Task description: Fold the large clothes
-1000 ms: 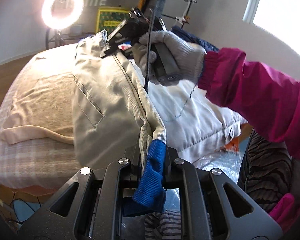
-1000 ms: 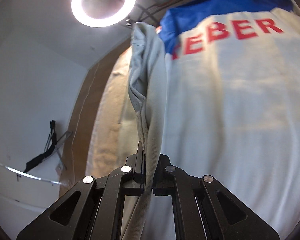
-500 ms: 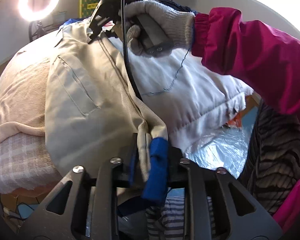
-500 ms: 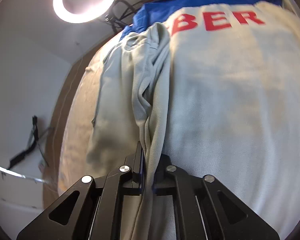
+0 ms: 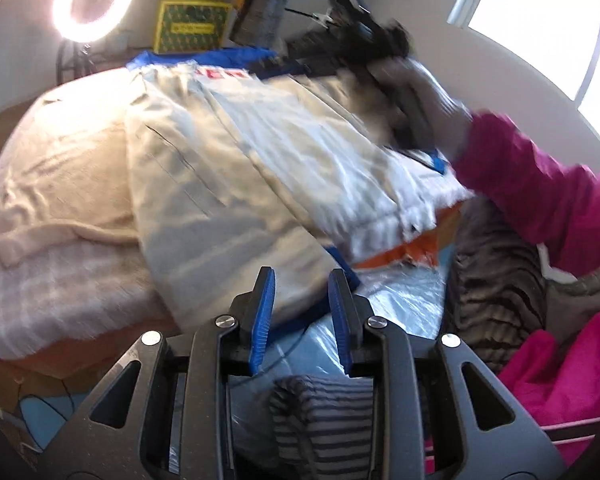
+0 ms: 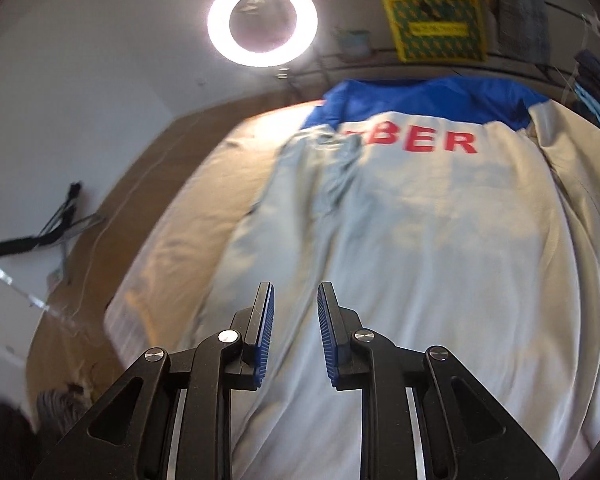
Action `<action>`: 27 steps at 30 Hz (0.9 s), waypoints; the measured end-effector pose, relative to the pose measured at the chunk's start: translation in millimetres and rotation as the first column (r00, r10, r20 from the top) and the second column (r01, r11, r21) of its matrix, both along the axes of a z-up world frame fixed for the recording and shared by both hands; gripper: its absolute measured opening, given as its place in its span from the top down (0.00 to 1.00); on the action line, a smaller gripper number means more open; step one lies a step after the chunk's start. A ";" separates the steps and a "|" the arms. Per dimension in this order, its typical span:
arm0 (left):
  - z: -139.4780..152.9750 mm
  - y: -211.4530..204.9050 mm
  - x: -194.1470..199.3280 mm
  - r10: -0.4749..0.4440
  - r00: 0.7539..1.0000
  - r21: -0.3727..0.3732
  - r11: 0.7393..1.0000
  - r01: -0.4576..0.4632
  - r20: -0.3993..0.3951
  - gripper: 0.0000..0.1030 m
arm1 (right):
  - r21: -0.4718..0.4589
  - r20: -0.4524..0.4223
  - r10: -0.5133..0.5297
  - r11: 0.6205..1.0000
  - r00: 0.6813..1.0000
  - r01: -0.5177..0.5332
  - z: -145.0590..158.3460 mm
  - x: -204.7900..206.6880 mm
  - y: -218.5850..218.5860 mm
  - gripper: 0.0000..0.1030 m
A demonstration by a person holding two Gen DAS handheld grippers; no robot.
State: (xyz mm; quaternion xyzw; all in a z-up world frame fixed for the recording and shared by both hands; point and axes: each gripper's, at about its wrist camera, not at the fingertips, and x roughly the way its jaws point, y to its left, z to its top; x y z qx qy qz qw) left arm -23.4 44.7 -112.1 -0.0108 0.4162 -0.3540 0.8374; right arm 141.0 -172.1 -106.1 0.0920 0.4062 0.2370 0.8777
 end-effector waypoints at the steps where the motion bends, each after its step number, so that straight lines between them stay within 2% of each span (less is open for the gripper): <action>1: -2.4 0.0 8.5 0.017 1.000 0.015 1.000 -0.017 0.007 0.75 | 0.000 -0.001 0.020 1.000 1.000 -0.020 -4.3 -6.3 6.1 0.80; 4: -20.5 -4.2 32.3 0.036 0.999 0.030 0.999 -0.035 -0.025 0.75 | -0.015 -0.025 0.065 0.998 0.998 -0.065 -22.7 -11.6 30.4 0.80; 6: -37.5 -13.1 39.5 0.009 0.998 0.043 0.999 -0.006 -0.062 0.75 | -0.034 -0.042 0.079 0.996 0.996 -0.081 -35.9 -12.5 41.4 0.80; 11: -81.1 -32.9 41.4 -0.036 0.993 0.152 0.987 0.053 -0.111 0.75 | -0.088 -0.095 0.067 0.993 0.993 -0.075 -70.0 -7.5 54.7 0.80; 14: -90.3 -32.4 43.7 -0.032 0.992 0.179 0.982 0.054 -0.125 0.75 | -0.124 -0.092 0.060 0.990 0.994 -0.071 -81.1 -4.6 53.9 0.80; 17: -82.0 -28.7 41.7 -0.023 0.991 0.159 0.986 0.044 -0.129 0.75 | -0.118 -0.100 0.054 0.991 0.994 -0.066 -79.2 -5.0 49.5 0.80; 21: -51.1 -25.4 33.7 -0.046 0.996 0.089 0.995 0.053 -0.077 0.75 | -0.092 -0.073 0.033 0.995 0.997 -0.040 -60.4 -16.6 34.7 0.80; 24: -29.2 -28.1 31.9 -0.060 0.998 0.070 0.996 0.061 -0.018 0.74 | -0.070 -0.022 -0.008 0.997 1.000 0.007 -42.5 -27.9 16.8 0.69; 25: -22.9 -30.5 34.9 -0.065 0.998 0.067 0.996 0.065 -0.005 0.72 | -0.063 -0.004 -0.027 0.998 1.000 0.027 -35.8 -31.7 8.7 0.68; 26: -16.3 -32.9 38.6 -0.064 0.998 0.060 0.996 0.063 0.007 0.64 | -0.058 0.014 -0.050 0.997 0.999 0.051 -29.4 -36.9 -0.6 0.68; 27: -10.3 -36.0 41.9 -0.059 0.998 0.052 0.997 0.058 0.014 0.51 | -0.054 0.030 -0.074 0.996 0.997 0.075 -23.9 -42.6 -10.5 0.68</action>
